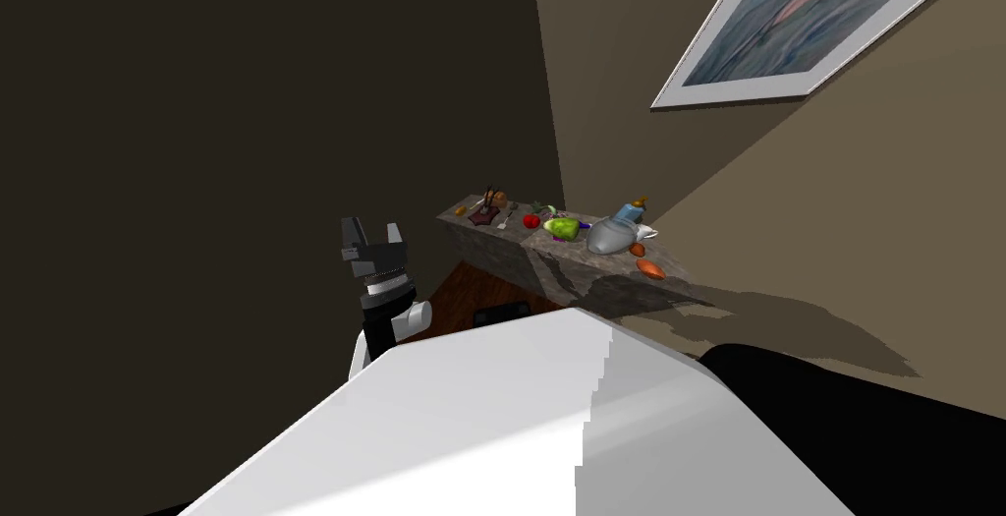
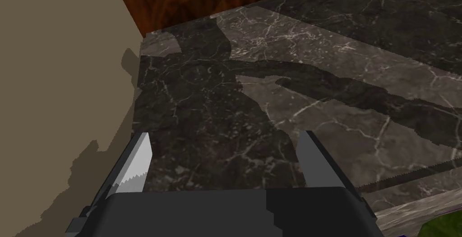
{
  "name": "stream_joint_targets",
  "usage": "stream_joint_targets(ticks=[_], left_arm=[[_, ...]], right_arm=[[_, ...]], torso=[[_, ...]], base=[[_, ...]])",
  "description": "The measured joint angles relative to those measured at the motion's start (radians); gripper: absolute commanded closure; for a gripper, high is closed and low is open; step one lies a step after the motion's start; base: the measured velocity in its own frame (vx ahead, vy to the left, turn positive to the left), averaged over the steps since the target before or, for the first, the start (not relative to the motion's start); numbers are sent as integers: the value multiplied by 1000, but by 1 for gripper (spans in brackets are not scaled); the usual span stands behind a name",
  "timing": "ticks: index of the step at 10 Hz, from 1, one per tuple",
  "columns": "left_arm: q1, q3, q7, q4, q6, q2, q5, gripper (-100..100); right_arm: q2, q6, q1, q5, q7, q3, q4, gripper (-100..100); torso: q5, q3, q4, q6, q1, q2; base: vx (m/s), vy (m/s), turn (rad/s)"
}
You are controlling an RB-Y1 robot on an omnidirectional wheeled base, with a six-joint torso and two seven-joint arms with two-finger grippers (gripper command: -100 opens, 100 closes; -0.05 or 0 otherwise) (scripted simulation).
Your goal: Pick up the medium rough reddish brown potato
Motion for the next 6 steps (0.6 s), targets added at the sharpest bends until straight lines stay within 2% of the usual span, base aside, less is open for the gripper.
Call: stream_joint_targets(ticks=[2,4,5,6], left_arm=[[0,0,0,0,0,0,0,0],[0,0,0,0,0,0,0,0],[0,0,0,0,0,0,0,0],[0,0,0,0,0,0,0,0]], right_arm=[[-64,5,24,-8,-10,-17,27,-100],[-130,24,13,-10,-29,-13,75,-100],[-144,24,10,-7,-30,-12,91,-100],[-153,27,28,-12,-27,-27,84,-100]], torso=[[0,0,0,0,0,0],[-1,-2,-1,0,-4,-3],[-1,-1,0,1,-3,-2],[0,0,0,1,0,1]], base=[[45,-53,160],[73,-84,127],[24,-27,-16],[29,-32,98]])
